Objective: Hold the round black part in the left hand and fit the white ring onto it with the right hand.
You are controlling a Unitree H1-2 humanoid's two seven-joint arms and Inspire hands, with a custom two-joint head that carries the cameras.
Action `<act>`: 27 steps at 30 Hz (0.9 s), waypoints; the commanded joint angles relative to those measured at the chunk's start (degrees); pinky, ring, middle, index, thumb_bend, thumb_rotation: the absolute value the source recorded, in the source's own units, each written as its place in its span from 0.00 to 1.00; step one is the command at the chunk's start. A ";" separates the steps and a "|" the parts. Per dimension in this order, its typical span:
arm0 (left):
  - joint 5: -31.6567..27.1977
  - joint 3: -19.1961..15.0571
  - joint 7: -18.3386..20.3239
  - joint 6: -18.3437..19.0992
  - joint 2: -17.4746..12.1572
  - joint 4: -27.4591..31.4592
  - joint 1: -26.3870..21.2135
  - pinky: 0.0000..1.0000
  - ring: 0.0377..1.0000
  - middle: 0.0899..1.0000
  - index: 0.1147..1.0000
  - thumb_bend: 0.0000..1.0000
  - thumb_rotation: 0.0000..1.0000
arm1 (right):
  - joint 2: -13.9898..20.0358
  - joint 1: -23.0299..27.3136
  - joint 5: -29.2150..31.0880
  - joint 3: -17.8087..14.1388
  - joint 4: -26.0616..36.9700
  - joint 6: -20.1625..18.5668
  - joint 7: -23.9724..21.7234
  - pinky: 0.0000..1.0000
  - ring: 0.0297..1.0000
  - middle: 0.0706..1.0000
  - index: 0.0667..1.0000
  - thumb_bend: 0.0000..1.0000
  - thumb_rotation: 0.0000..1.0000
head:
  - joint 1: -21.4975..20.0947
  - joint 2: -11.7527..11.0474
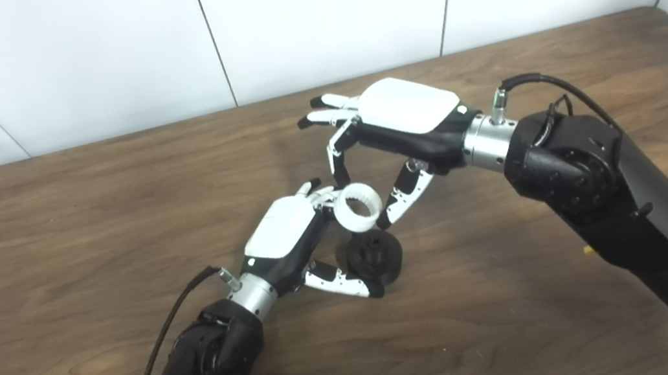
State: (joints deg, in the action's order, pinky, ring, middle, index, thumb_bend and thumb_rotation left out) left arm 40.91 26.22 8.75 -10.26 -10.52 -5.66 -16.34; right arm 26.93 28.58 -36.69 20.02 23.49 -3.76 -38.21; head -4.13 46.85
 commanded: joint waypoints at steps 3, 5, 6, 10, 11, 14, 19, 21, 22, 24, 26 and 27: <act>0.31 0.65 -0.13 -1.38 -0.39 1.33 -0.28 1.00 0.89 0.84 0.41 0.52 0.05 | 0.74 2.67 0.32 -0.45 2.24 1.78 -0.63 0.93 1.00 0.94 0.44 0.51 0.13 | -0.46 0.13; 0.35 0.65 -0.13 -1.20 -0.44 1.38 -0.16 1.00 0.89 0.84 0.41 0.52 0.05 | 1.19 2.95 0.28 -0.51 2.40 1.77 -1.47 0.94 1.00 0.94 0.44 0.51 0.13 | -0.63 0.16; 0.34 0.62 -0.17 -1.11 -0.46 1.42 -0.08 1.00 0.89 0.84 0.41 0.52 0.05 | 1.40 3.12 0.30 -0.59 2.49 1.80 -1.84 0.95 1.00 0.94 0.44 0.51 0.13 | -0.86 0.19; 0.44 0.67 -0.35 -1.10 -0.61 1.45 0.10 1.00 0.89 0.83 0.41 0.52 0.05 | 2.44 4.63 -0.17 -0.73 2.91 1.61 -4.20 0.94 1.00 0.94 0.44 0.51 0.13 | -1.49 0.14; 0.42 0.71 -0.33 -1.04 -0.64 1.46 0.13 1.00 0.89 0.83 0.41 0.52 0.05 | 2.62 4.96 -0.30 -0.75 2.94 1.76 -4.51 0.94 1.00 0.94 0.44 0.51 0.13 | -1.49 0.14; 0.27 0.79 -0.35 -0.93 -0.69 1.41 0.25 1.00 0.89 0.83 0.41 0.52 0.05 | 3.05 5.92 -0.30 -0.87 2.94 2.14 -5.05 0.92 1.00 0.93 0.44 0.51 0.13 | -1.81 0.10; 0.25 1.02 -0.47 -1.00 -0.76 1.13 0.28 1.00 0.89 0.84 0.41 0.52 0.05 | 3.66 7.46 -0.24 -1.04 2.84 2.75 -6.08 0.90 0.99 0.92 0.44 0.51 0.13 | -2.20 -0.01; 0.27 1.08 -0.53 -0.93 -0.71 1.13 0.33 1.00 0.89 0.84 0.41 0.52 0.05 | 3.89 7.96 -0.40 -1.00 3.00 2.95 -6.76 0.90 0.99 0.92 0.44 0.51 0.13 | -2.14 0.03; 0.25 1.11 -0.55 -0.90 -0.69 1.15 0.35 1.00 0.89 0.84 0.41 0.52 0.05 | 3.98 8.12 -0.43 -0.97 3.00 3.21 -6.92 0.90 0.99 0.92 0.44 0.51 0.13 | -2.12 0.03; 0.22 1.14 -0.64 -0.93 -0.64 1.15 0.39 1.00 0.89 0.84 0.41 0.52 0.05 | 4.07 8.39 -0.43 -0.93 3.15 3.15 -7.45 0.89 0.99 0.92 0.44 0.51 0.13 | -2.06 0.06; 0.18 1.16 -0.73 -0.96 -0.59 1.15 0.44 1.00 0.89 0.84 0.41 0.52 0.05 | 4.07 8.61 -0.34 -1.01 3.43 2.70 -8.19 0.91 1.00 0.93 0.44 0.51 0.13 | -2.03 0.12; 0.19 1.19 -0.68 -0.90 -0.58 1.16 0.44 1.00 0.89 0.84 0.41 0.52 0.05 | 4.03 8.73 -0.29 -1.04 3.59 2.46 -8.60 0.91 1.00 0.93 0.44 0.51 0.13 | -2.01 0.15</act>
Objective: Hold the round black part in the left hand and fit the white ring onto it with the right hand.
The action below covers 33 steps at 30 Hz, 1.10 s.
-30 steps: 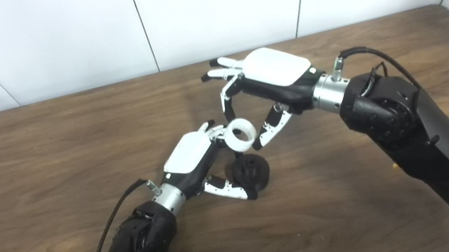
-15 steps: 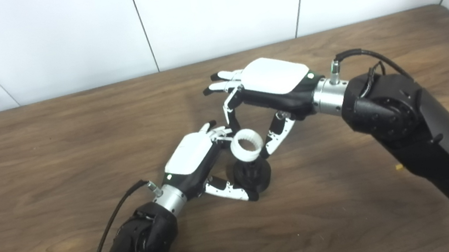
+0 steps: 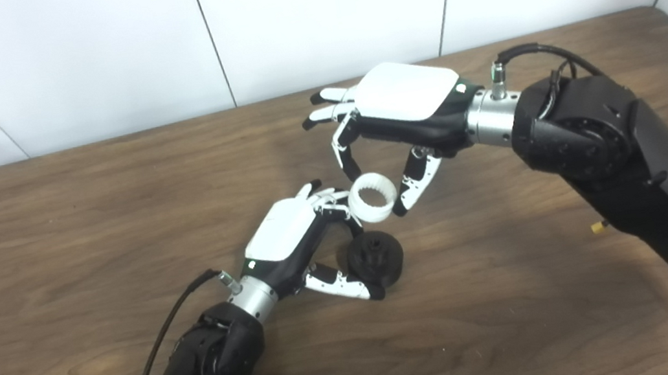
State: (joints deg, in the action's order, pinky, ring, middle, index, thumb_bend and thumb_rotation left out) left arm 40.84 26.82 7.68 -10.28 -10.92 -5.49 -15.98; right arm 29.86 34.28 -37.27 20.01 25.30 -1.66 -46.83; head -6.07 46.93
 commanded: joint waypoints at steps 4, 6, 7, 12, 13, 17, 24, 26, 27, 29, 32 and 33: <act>0.27 0.62 0.40 -0.80 -0.17 0.91 0.03 1.00 0.89 0.84 0.41 0.52 0.05 | 0.82 3.00 0.53 -1.17 1.78 0.75 -0.39 0.92 1.00 0.93 0.44 0.51 0.13 | -0.08 0.08; 0.28 0.63 0.48 -0.73 -0.22 0.92 -0.02 1.00 0.89 0.84 0.41 0.52 0.05 | 0.78 2.98 0.56 -1.06 1.75 0.95 -0.54 0.92 1.00 0.93 0.44 0.51 0.13 | -0.05 0.36; 0.25 0.62 0.59 -0.62 -0.23 1.00 -0.05 1.00 0.89 0.84 0.41 0.52 0.05 | 0.81 3.06 0.58 -0.96 1.86 0.76 -0.89 0.92 1.00 0.93 0.44 0.51 0.13 | -0.01 0.47; -0.22 0.45 0.70 -0.60 -0.20 1.10 -0.26 1.00 0.90 0.84 0.41 0.52 0.05 | 0.68 3.58 0.89 -0.85 2.35 -0.02 -2.77 0.94 1.00 0.94 0.44 0.51 0.13 | 0.31 1.43; -0.13 0.46 0.52 -0.71 -0.19 1.09 -0.32 1.00 0.90 0.84 0.41 0.52 0.05 | 0.65 3.59 1.01 -0.88 2.39 0.03 -3.04 0.94 1.00 0.94 0.44 0.51 0.13 | 0.59 1.64; 0.36 0.51 -0.49 -1.20 -0.03 0.83 -0.40 1.00 0.89 0.84 0.41 0.52 0.05 | 0.62 3.28 1.36 -0.77 2.54 -0.01 -3.81 0.93 1.00 0.94 0.44 0.51 0.13 | 1.07 1.62; 0.44 0.65 -0.04 -0.70 -0.12 1.16 -0.42 1.00 0.90 0.84 0.41 0.52 0.05 | 0.19 2.13 1.38 -0.41 2.27 0.01 -3.92 0.93 1.00 0.94 0.44 0.51 0.13 | 1.16 1.65; 0.50 0.59 -0.44 -0.89 -0.05 1.02 -0.40 1.00 0.89 0.84 0.41 0.52 0.05 | 0.14 1.91 1.19 -0.23 2.31 0.00 -4.04 0.94 1.00 0.94 0.44 0.51 0.13 | 1.27 1.57; 0.58 0.60 -0.71 -1.10 -0.03 0.87 -0.42 1.00 0.89 0.84 0.41 0.52 0.05 | 0.09 1.67 1.12 -0.17 2.31 0.02 -3.96 0.95 1.00 0.94 0.44 0.51 0.13 | 1.40 1.52; 0.64 0.61 -0.97 -1.20 0.01 0.83 -0.41 1.00 0.89 0.84 0.41 0.52 0.05 | 0.02 1.17 1.21 -0.12 2.25 0.25 -3.57 0.95 1.00 0.94 0.45 0.51 0.13 | 1.46 1.49; 0.49 0.65 -1.03 -1.28 0.03 0.94 -0.40 1.00 0.88 0.83 0.41 0.52 0.05 | -0.18 0.44 1.51 -0.08 2.20 -0.03 -3.50 0.96 1.00 0.95 0.45 0.51 0.13 | 1.52 1.37; 0.50 0.68 -0.87 -1.12 0.02 1.05 -0.40 1.00 0.88 0.83 0.41 0.52 0.05 | -0.26 0.23 1.56 -0.08 2.19 -0.24 -3.60 0.96 1.00 0.95 0.45 0.51 0.13 | 1.54 1.33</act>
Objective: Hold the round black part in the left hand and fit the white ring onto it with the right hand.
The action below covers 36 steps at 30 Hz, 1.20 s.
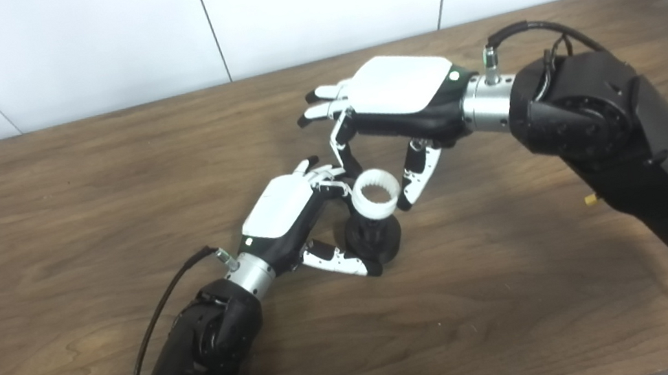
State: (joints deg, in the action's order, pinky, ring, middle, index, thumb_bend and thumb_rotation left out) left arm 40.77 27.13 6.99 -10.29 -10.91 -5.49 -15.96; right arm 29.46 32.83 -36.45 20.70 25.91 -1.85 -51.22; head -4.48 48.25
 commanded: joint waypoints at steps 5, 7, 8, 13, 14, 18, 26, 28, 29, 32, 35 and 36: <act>0.52 0.39 0.34 -0.62 0.06 1.46 -0.45 1.00 0.89 0.84 0.41 0.52 0.05 | 0.00 1.00 1.11 -0.98 1.40 0.13 1.20 0.97 1.00 0.95 0.45 0.51 0.13 | 0.34 0.04; 0.55 0.37 0.36 -0.55 0.09 1.49 -0.50 1.00 0.89 0.84 0.41 0.52 0.05 | -0.02 0.79 1.27 -1.06 1.14 0.44 1.55 0.97 1.00 0.95 0.45 0.51 0.13 | 0.39 0.07; 0.59 0.37 0.34 -0.53 0.11 1.53 -0.50 1.00 0.89 0.84 0.41 0.52 0.05 | -0.03 0.69 1.27 -1.07 1.04 0.57 1.68 0.97 1.00 0.95 0.45 0.51 0.13 | 0.47 0.10; 0.55 0.37 0.44 -0.48 0.12 1.60 -0.41 1.00 0.89 0.84 0.41 0.52 0.05 | -0.10 -0.08 0.99 -0.98 0.55 1.51 2.48 0.96 1.00 0.95 0.45 0.51 0.13 | 0.71 -0.22; 0.47 0.33 0.39 -0.45 0.18 1.62 -0.34 1.00 0.89 0.84 0.41 0.52 0.05 | -0.07 -0.23 0.98 -0.97 0.45 1.75 2.65 0.95 1.00 0.94 0.45 0.51 0.13 | 0.79 -0.35; 0.42 0.30 0.27 -0.42 0.32 1.49 -0.21 1.00 0.89 0.84 0.41 0.52 0.05 | 0.04 -0.53 1.02 -0.87 0.06 2.12 3.25 0.96 1.00 0.95 0.45 0.51 0.13 | 0.96 -0.62; 0.70 0.53 -0.06 -0.83 0.23 1.40 0.00 1.00 0.89 0.84 0.41 0.52 0.05 | -0.05 -0.42 0.53 -0.83 -0.04 1.71 3.37 1.00 1.00 0.95 0.45 0.51 0.13 | 1.11 -0.85; 0.59 0.49 -0.31 -1.03 0.29 1.34 0.17 1.00 0.89 0.84 0.41 0.52 0.05 | -0.04 -0.39 0.30 -0.76 -0.02 1.71 3.29 1.00 1.00 0.95 0.45 0.51 0.13 | 1.05 -1.12; 0.66 0.52 -0.31 -0.97 0.30 1.42 0.24 1.00 0.89 0.84 0.41 0.52 0.05 | -0.05 -0.37 0.23 -0.76 -0.02 1.74 3.30 1.00 1.00 0.95 0.45 0.51 0.13 | 1.05 -1.10; 0.53 0.56 -0.19 -0.94 0.37 1.63 0.36 1.00 0.89 0.84 0.41 0.52 0.05 | -0.07 -0.11 0.05 -0.74 -0.02 1.76 3.16 1.00 1.00 0.95 0.45 0.51 0.13 | 1.04 -0.93; 0.39 0.51 -0.09 -0.96 0.46 1.71 0.41 1.00 0.89 0.84 0.41 0.52 0.05 | -0.14 0.01 -0.17 -0.71 -0.25 1.88 3.26 0.99 1.00 0.95 0.45 0.51 0.13 | 1.04 -0.93; 0.41 0.51 -0.12 -1.01 0.46 1.77 0.46 1.00 0.89 0.84 0.41 0.52 0.05 | -0.14 0.00 -0.40 -0.62 -0.28 1.97 3.28 0.99 1.00 0.95 0.45 0.51 0.13 | 1.04 -1.01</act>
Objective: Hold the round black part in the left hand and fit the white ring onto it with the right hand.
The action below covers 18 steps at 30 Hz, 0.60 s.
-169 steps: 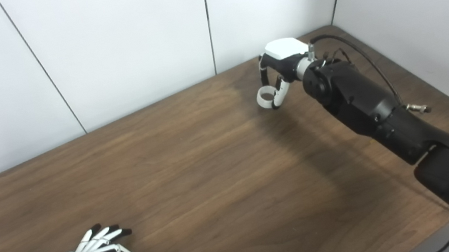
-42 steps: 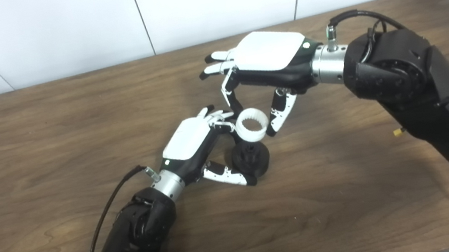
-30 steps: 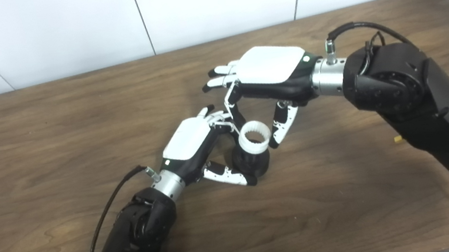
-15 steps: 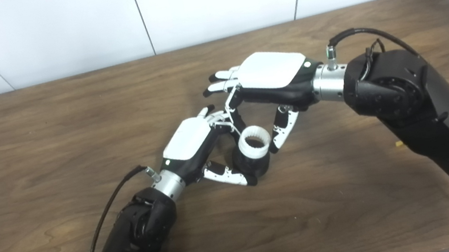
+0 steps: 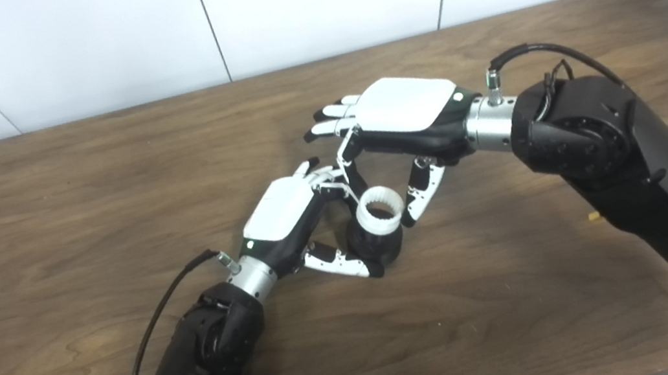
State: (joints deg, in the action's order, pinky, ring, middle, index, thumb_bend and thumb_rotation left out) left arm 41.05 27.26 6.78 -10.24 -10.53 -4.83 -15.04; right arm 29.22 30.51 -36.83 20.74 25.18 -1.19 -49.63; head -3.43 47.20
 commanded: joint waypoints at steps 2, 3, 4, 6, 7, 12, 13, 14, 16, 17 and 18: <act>0.23 0.37 0.17 -0.87 0.13 1.34 -0.35 1.00 0.89 0.84 0.41 0.52 0.05 | 0.10 2.29 -0.61 -0.41 0.31 1.69 1.80 0.98 1.00 0.95 0.45 0.51 0.13 | -0.01 0.04; 0.21 0.36 0.17 -0.88 0.15 1.37 -0.30 1.00 0.89 0.84 0.41 0.52 0.05 | 0.04 2.25 -0.82 -0.32 0.19 1.92 1.95 0.97 1.00 0.95 0.45 0.51 0.13 | 0.04 0.11; 0.19 0.36 0.17 -0.89 0.18 1.41 -0.28 1.00 0.89 0.84 0.41 0.52 0.05 | -0.03 2.20 -0.94 -0.26 0.07 2.09 2.05 0.96 1.00 0.95 0.45 0.51 0.13 | 0.04 0.11; 0.30 0.43 0.08 -1.07 0.20 1.46 -0.26 1.00 0.89 0.83 0.41 0.52 0.05 | -0.23 2.08 -0.85 -0.31 -0.11 2.08 1.98 0.97 1.00 0.95 0.45 0.51 0.13 | 0.16 0.25; 0.26 0.45 0.09 -1.11 0.22 1.50 -0.25 1.00 0.89 0.84 0.41 0.52 0.05 | -0.32 2.05 -0.79 -0.37 -0.15 1.92 1.83 0.98 1.00 0.95 0.45 0.51 0.13 | 0.21 0.24; 0.38 0.40 0.25 -0.79 0.30 1.87 -0.22 1.00 0.89 0.84 0.41 0.52 0.05 | -0.41 2.02 -1.37 -0.26 -0.57 2.44 1.93 0.97 1.00 0.95 0.45 0.51 0.13 | 0.28 0.10; 0.47 0.38 0.19 -0.79 0.32 1.85 -0.23 1.00 0.89 0.83 0.41 0.52 0.05 | -0.40 2.00 -1.49 -0.25 -0.64 2.66 2.02 0.96 1.00 0.95 0.45 0.51 0.13 | 0.28 0.10; 0.45 0.33 0.05 -0.94 0.36 1.70 -0.26 1.00 0.89 0.83 0.41 0.52 0.05 | -0.48 1.94 -1.75 -0.18 -0.66 2.74 1.99 0.96 1.00 0.95 0.45 0.51 0.13 | 0.30 0.11; 0.42 0.28 -0.07 -1.05 0.43 1.58 -0.29 1.00 0.89 0.83 0.41 0.52 0.05 | -0.65 1.78 -1.85 -0.18 -0.65 2.67 1.91 0.96 1.00 0.95 0.45 0.51 0.13 | 0.35 0.15; 0.41 0.26 -0.08 -1.07 0.46 1.56 -0.30 1.00 0.89 0.83 0.41 0.52 0.05 | -0.71 1.73 -1.84 -0.20 -0.65 2.63 1.89 0.96 1.00 0.95 0.45 0.51 0.13 | 0.35 0.15; 0.39 0.25 -0.10 -1.08 0.49 1.54 -0.32 1.00 0.89 0.84 0.41 0.52 0.05 | -0.79 1.65 -1.72 -0.26 -0.66 2.64 1.97 0.96 1.00 0.95 0.45 0.51 0.13 | 0.40 0.17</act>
State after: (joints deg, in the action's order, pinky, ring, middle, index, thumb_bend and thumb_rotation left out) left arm 41.36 27.37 7.01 -10.24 -10.26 -4.44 -14.83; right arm 28.63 30.44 -38.87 21.14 23.64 0.50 -49.57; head -3.08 47.29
